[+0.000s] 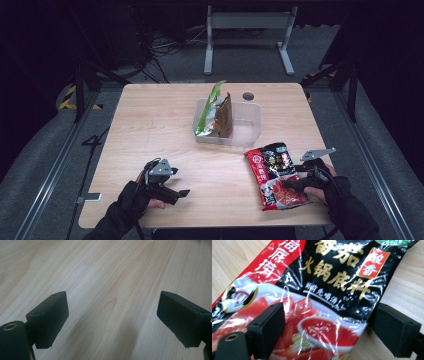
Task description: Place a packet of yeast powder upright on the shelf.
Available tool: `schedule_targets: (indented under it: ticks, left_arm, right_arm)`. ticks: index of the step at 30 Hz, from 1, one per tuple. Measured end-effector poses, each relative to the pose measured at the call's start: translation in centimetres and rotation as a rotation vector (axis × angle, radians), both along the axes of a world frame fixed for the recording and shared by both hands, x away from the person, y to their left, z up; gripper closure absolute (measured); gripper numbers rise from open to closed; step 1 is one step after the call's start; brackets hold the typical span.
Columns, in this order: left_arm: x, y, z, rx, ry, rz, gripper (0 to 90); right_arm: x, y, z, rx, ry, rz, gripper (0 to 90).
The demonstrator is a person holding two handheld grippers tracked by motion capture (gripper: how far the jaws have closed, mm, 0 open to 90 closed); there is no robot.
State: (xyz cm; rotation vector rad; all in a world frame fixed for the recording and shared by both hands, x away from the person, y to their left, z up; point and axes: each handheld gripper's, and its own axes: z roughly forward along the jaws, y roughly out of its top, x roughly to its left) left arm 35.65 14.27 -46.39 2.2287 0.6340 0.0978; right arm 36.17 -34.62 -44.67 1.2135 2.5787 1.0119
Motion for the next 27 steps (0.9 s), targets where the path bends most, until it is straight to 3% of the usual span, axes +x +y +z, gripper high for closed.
schedule_targets:
  ticks: [7, 11, 16, 17, 19, 25, 27]
  left_arm:
    - [0.6, -2.6, -0.1, -0.02, 0.061, -0.04, 11.4]
    - [0.9, -4.9, 0.2, -0.023, 0.086, -0.064, 12.7]
    - [1.4, -7.2, 0.1, -0.038, 0.103, -0.097, 12.7]
    - [1.8, -8.7, -0.1, -0.043, 0.134, -0.101, 12.9]
    - [2.0, -10.1, -0.2, -0.042, 0.144, -0.117, 13.0]
    - [2.6, -12.6, 0.0, -0.071, 0.177, -0.128, 20.7]
    - [3.0, -13.2, -0.1, -0.1, 0.217, -0.118, 26.0]
  right_arm:
    - [-1.0, 0.9, 0.1, -0.006, 0.069, 0.057, 14.1]
    - [-1.5, 2.0, 0.1, -0.012, 0.098, 0.082, 14.1]
    - [-1.6, 3.4, 0.0, -0.034, 0.07, 0.065, 17.0]
    - [-1.6, 3.7, -0.1, -0.036, 0.063, 0.066, 18.3]
    - [-1.7, 4.0, -0.1, -0.037, 0.055, 0.072, 20.1]
    - [-1.6, 3.8, -0.1, -0.026, 0.048, 0.068, 23.7]
    - [-1.7, 3.8, -0.1, -0.029, 0.045, 0.069, 23.9]
